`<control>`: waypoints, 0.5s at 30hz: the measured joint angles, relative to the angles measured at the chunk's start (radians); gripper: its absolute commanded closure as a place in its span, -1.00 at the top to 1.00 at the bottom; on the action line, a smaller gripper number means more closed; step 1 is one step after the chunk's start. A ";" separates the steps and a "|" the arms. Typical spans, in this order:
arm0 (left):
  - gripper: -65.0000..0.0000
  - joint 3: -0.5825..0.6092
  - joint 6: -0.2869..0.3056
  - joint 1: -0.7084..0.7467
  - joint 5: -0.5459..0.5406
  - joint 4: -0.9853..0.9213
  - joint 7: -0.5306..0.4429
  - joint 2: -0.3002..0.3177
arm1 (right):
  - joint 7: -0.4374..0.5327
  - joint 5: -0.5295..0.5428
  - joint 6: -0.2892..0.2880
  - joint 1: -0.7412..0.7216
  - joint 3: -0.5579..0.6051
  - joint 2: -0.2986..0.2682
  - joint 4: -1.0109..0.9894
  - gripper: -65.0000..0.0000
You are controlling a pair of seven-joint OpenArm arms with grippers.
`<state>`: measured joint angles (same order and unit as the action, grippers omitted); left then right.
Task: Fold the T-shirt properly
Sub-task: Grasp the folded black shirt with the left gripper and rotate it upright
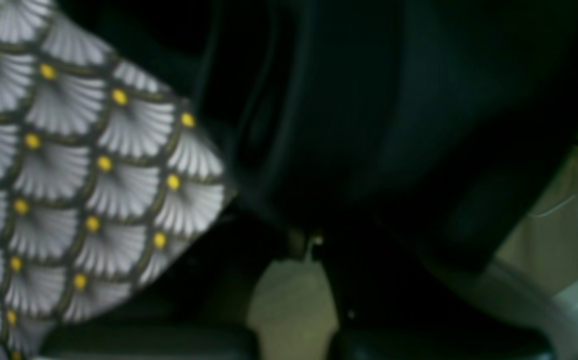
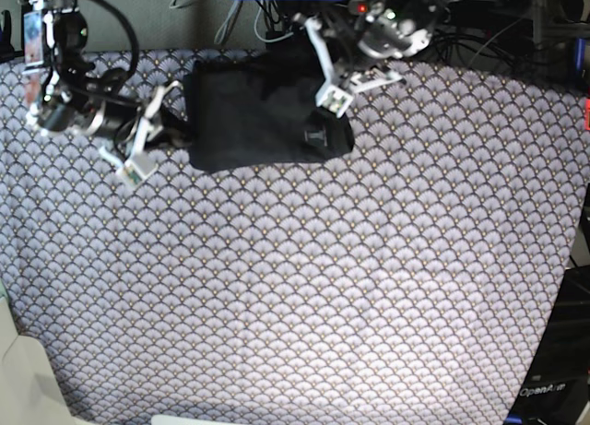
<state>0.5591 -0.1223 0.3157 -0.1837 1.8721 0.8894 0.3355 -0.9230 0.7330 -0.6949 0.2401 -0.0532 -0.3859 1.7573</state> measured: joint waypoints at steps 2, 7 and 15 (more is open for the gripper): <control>-1.00 -0.003 0.000 -0.027 0.000 -0.002 0.011 -0.017 | 0.012 -0.004 0.000 0.015 0.008 0.000 -0.010 -0.92; -1.00 -0.008 0.000 -0.064 -0.002 -0.020 0.026 -0.014 | 0.066 -0.004 0.001 0.064 0.015 -0.003 -0.010 -0.92; -1.00 -0.077 0.006 -0.129 -0.011 -0.125 0.018 -0.094 | 0.117 -0.004 0.004 0.137 0.030 -0.003 -0.010 -0.92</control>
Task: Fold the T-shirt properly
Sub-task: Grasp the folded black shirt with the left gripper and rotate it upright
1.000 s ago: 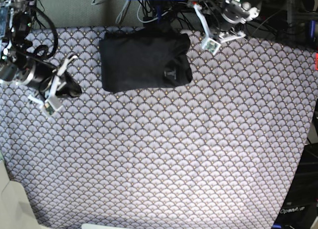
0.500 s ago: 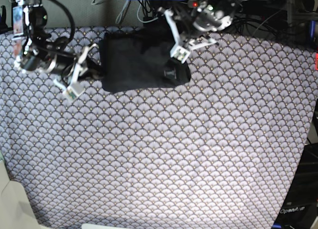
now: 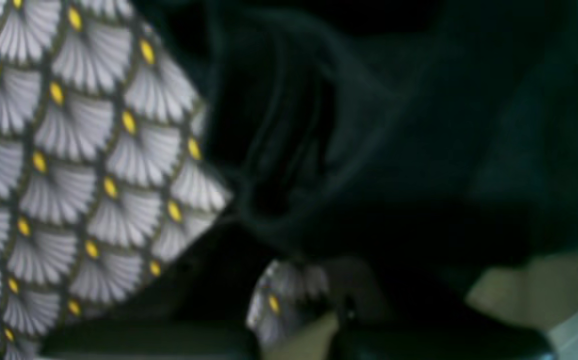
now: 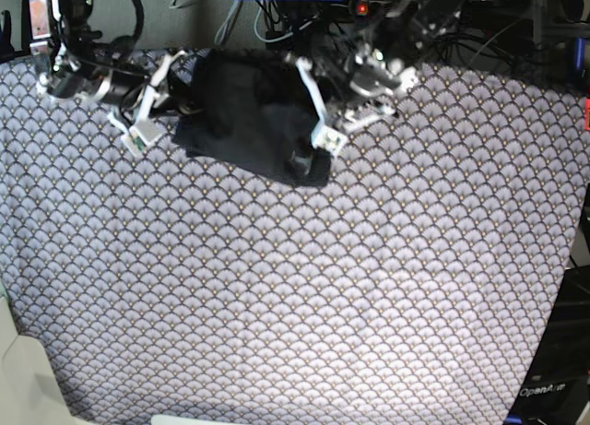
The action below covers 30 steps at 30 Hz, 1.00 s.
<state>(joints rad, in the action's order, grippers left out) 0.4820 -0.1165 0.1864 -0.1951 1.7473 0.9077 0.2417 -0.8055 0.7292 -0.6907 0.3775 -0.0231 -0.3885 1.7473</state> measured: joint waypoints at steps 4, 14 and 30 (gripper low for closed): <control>-1.00 -0.104 0.000 -0.078 0.011 -0.050 -0.007 -0.084 | 0.050 0.003 -0.001 0.051 0.069 0.002 0.000 -0.92; -1.00 -0.216 0.001 -0.224 0.004 0.023 0.072 -0.188 | 0.140 0.000 -0.001 0.157 0.080 -0.015 0.003 -0.92; -1.00 -0.280 0.000 0.100 0.012 0.021 0.021 -0.086 | 0.164 -0.004 -0.001 0.094 -0.084 -0.099 0.005 -0.92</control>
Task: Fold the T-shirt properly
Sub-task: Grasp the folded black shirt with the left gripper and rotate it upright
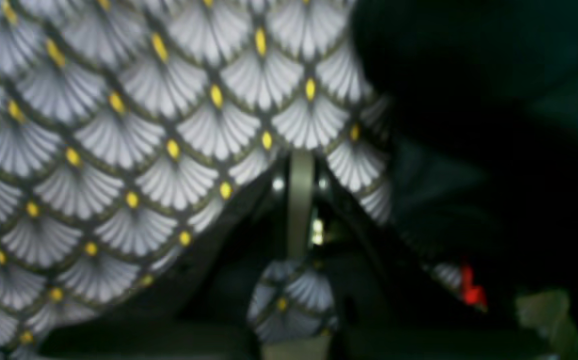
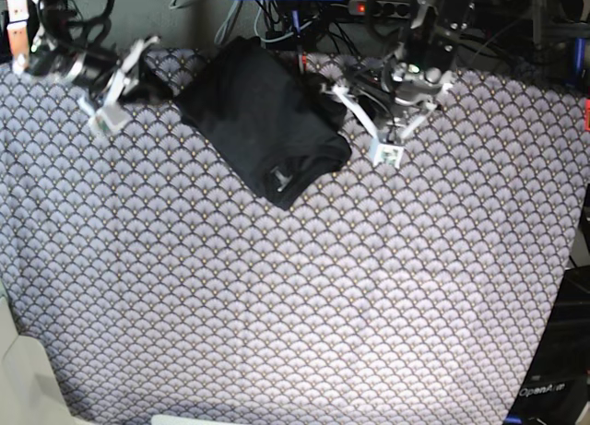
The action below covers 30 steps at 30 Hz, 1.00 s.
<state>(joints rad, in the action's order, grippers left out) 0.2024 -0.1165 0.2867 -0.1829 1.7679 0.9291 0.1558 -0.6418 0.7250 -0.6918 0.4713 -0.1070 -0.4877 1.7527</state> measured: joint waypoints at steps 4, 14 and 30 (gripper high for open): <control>-1.00 0.006 0.000 -0.036 0.007 -0.067 -0.048 -0.050 | 0.002 0.006 0.001 -0.061 0.001 0.000 -0.005 -0.92; -1.00 0.004 -0.011 -0.149 0.018 -0.196 -0.103 -0.159 | -0.087 0.004 0.000 -0.087 0.051 0.042 -0.007 -0.92; -1.00 0.011 -0.006 -0.316 -0.005 -0.223 -0.039 -0.298 | -0.001 0.004 0.000 0.011 0.110 0.058 -0.007 -0.92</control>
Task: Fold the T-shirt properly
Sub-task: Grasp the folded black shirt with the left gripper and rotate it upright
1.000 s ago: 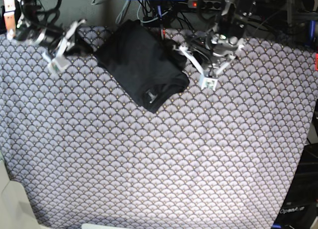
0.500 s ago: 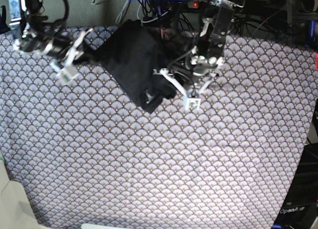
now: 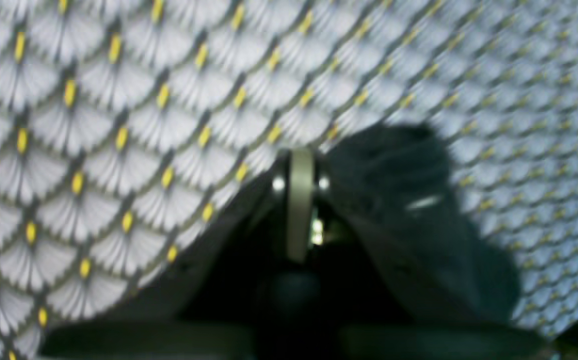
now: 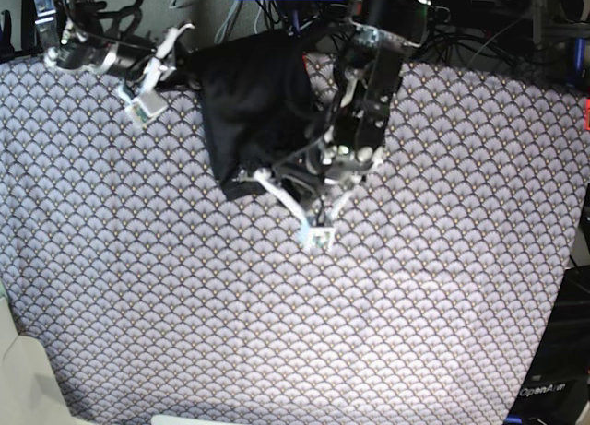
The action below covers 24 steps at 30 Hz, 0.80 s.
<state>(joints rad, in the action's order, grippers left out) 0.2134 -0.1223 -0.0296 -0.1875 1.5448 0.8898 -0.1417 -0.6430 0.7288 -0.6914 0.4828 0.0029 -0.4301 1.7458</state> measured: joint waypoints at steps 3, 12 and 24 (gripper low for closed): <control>-1.00 -0.003 -0.001 -0.004 0.001 0.008 0.001 0.004 | -0.002 0.000 0.000 0.000 -0.071 -0.006 0.000 -0.92; -1.00 -0.016 -0.004 0.084 0.006 0.167 0.158 0.109 | -0.012 0.007 0.004 0.078 -0.279 -0.011 0.133 -0.93; -1.00 -0.240 0.006 0.293 0.007 0.393 0.311 0.172 | -0.014 0.004 0.000 0.087 -0.265 0.013 0.180 -0.93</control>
<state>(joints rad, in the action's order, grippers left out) -0.0265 -0.1162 0.2634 -0.1806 1.9373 1.2007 0.0303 -0.6571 0.7330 -0.6910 0.5694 -0.2623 -0.4168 1.9259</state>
